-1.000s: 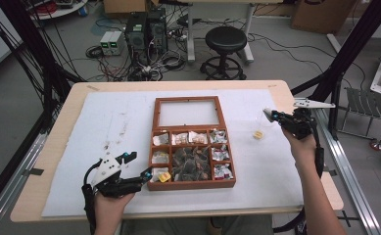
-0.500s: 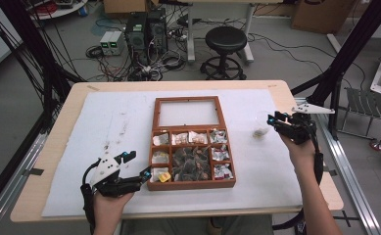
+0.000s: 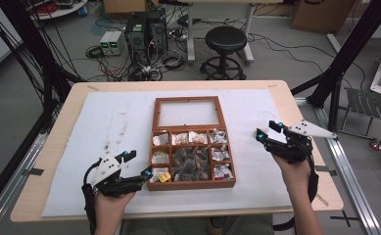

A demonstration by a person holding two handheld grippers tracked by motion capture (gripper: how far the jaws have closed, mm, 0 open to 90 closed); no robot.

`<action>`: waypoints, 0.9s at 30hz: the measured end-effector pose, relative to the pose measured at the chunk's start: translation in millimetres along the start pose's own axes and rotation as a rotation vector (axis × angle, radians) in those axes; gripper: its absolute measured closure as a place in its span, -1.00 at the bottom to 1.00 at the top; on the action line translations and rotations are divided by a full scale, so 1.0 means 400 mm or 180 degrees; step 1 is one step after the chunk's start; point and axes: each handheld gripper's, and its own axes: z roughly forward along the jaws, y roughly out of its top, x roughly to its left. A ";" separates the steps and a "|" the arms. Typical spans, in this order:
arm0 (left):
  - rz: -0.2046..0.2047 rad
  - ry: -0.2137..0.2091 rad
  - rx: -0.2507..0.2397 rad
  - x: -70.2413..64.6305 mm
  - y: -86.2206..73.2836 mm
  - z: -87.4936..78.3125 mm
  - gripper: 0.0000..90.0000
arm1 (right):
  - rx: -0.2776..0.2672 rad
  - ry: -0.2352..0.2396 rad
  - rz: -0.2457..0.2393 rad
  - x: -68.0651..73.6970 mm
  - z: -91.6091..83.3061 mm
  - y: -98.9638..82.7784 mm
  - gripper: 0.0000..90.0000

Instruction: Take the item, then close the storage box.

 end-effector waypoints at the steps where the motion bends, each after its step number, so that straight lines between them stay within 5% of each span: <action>1: 0.0007 0.0013 -0.0002 0.000 0.000 0.000 -0.46 | -0.0026 0.0016 0.0015 0.011 -0.008 -0.011 -0.09; 16: -0.0072 0.0201 -0.0051 0.010 -0.005 -0.015 -0.49 | -0.0068 -0.0031 0.0054 0.049 -0.042 -0.080 -0.19; 27: -0.0086 0.0137 -0.0054 0.013 -0.005 -0.014 -0.49 | -0.0080 0.0033 -0.0001 0.069 -0.040 -0.070 -0.22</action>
